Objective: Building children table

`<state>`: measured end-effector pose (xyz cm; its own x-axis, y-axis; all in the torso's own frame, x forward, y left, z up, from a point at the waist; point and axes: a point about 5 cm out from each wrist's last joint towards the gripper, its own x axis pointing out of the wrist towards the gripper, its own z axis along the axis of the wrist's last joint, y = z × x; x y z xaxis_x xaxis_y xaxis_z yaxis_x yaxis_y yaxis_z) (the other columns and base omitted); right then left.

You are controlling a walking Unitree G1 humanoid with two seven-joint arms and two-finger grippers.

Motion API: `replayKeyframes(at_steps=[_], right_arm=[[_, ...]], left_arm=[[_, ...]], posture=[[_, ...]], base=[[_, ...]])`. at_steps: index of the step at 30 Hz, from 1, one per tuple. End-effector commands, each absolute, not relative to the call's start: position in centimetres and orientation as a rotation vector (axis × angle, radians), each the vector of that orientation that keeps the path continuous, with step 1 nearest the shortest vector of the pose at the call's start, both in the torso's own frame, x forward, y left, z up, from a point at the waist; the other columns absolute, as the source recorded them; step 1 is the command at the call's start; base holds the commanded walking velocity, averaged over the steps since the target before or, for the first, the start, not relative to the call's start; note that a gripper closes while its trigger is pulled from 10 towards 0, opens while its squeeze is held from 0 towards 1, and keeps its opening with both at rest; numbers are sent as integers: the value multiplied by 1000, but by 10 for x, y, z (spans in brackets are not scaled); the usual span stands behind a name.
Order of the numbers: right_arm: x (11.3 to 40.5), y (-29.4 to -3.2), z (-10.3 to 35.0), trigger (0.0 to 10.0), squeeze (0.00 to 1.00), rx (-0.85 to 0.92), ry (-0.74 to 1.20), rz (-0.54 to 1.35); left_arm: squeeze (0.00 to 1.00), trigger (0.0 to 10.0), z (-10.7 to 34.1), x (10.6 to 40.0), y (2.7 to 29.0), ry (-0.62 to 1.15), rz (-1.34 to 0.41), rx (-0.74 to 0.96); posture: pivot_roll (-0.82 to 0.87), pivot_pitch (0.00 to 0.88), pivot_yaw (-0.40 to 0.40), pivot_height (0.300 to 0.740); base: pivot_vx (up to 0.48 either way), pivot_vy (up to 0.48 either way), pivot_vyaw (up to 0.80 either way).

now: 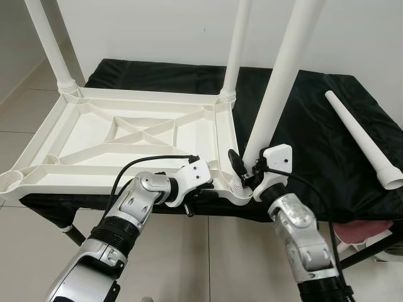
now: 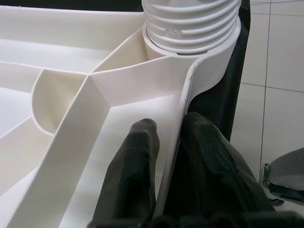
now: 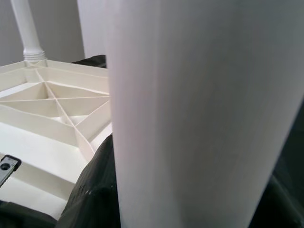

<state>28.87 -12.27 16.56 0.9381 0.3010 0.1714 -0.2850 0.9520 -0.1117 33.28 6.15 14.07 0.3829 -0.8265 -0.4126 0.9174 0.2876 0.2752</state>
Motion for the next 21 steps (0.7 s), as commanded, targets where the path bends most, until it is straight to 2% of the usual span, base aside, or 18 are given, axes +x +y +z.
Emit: replayKeyframes(at_steps=[1,5,8,11,13,21], right_arm=[[284,-131,118,10000,0,-107,46,257],[280,-133,114,10000,0,-138,44,197],[277,-143,109,10000,0,-167,57,30],[276,-146,108,10000,0,-173,68,-23],[275,-156,103,10000,0,-164,115,-158],[270,-161,99,10000,0,-135,160,-308]], left_arm=[[0,10000,147,336,64,155,-1095,472],[0,10000,148,338,65,154,-1088,469],[0,10000,150,340,67,153,-1073,466],[0,10000,151,341,68,152,-1070,465],[0,10000,152,342,68,151,-1064,464],[0,10000,156,346,70,144,-1041,458]], posture=[[-2,98,-14,740],[-6,99,-13,740],[-7,104,-14,740],[-7,104,-14,740],[-5,106,-15,740],[-4,111,-15,740]], base=[[0,0,0],[0,0,0],[0,0,0],[0,0,0],[0,0,0],[0,0,0]])
